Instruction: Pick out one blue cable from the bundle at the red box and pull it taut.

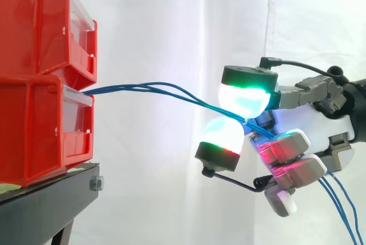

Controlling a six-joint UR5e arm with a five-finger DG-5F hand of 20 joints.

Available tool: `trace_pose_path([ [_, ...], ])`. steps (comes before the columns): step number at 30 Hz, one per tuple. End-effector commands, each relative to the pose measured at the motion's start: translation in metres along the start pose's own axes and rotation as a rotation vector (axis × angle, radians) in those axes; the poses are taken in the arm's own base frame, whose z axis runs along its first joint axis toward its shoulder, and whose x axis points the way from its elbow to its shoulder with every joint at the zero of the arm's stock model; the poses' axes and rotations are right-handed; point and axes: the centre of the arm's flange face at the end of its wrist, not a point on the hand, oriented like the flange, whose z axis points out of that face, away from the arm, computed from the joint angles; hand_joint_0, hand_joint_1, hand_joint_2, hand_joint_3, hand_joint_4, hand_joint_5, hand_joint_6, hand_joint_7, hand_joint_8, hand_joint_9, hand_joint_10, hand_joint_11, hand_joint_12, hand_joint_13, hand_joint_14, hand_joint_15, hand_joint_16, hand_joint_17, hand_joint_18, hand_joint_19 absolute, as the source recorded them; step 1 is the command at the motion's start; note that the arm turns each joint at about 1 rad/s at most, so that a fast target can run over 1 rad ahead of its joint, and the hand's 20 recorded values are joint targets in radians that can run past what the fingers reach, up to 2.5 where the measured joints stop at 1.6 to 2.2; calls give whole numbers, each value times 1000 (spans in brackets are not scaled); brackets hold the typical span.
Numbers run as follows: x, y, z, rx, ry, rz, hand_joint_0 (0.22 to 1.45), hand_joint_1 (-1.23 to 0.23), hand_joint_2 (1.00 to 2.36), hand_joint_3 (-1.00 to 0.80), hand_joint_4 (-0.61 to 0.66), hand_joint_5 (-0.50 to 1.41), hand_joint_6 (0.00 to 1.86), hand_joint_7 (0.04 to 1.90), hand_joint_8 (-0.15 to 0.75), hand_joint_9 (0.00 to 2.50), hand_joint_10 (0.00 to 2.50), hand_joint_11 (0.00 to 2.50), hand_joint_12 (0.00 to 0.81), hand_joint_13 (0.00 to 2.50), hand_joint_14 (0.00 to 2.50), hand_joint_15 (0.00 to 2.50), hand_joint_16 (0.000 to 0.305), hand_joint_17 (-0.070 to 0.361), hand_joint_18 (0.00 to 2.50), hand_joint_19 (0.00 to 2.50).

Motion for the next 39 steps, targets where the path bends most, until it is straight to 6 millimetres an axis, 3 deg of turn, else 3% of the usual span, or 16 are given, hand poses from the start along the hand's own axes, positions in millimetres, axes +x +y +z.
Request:
trace_pose_path([
  [1, 0, 1, 0, -3, 15, 10, 628, -665, 1013, -323, 56, -163, 925, 822, 283, 1328, 23, 967, 369, 1296, 27, 893, 54, 123, 939, 660],
  [4, 1, 1, 0, -3, 33, 24, 598, -625, 1000, -498, 75, -164, 912, 803, 278, 1333, 22, 955, 371, 1300, 27, 888, 55, 124, 941, 657],
  [12, 3, 2, 0, -5, 53, 33, 549, -571, 1000, -500, 92, -163, 891, 794, 291, 1341, 22, 952, 382, 1308, 26, 889, 57, 127, 954, 648],
  [16, 3, 2, 0, -5, 53, 33, 599, -592, 1000, -500, 76, -159, 889, 830, 282, 1341, 23, 950, 372, 1305, 27, 880, 55, 124, 939, 659],
  [21, 2, 2, -1, -5, 51, 34, 627, -664, 1014, -319, 33, -153, 917, 845, 282, 1349, 23, 974, 369, 1303, 26, 892, 55, 123, 938, 650],
  [32, -2, 2, -1, -5, 47, 35, 657, -783, 1021, -167, -25, -152, 942, 917, 286, 1332, 22, 971, 371, 1279, 28, 881, 54, 122, 937, 632],
  [39, -2, 3, 0, -19, 42, 32, 777, -851, 1008, -400, -126, -147, 950, 1021, 289, 1340, 24, 948, 369, 1255, 27, 852, 51, 116, 920, 598],
])
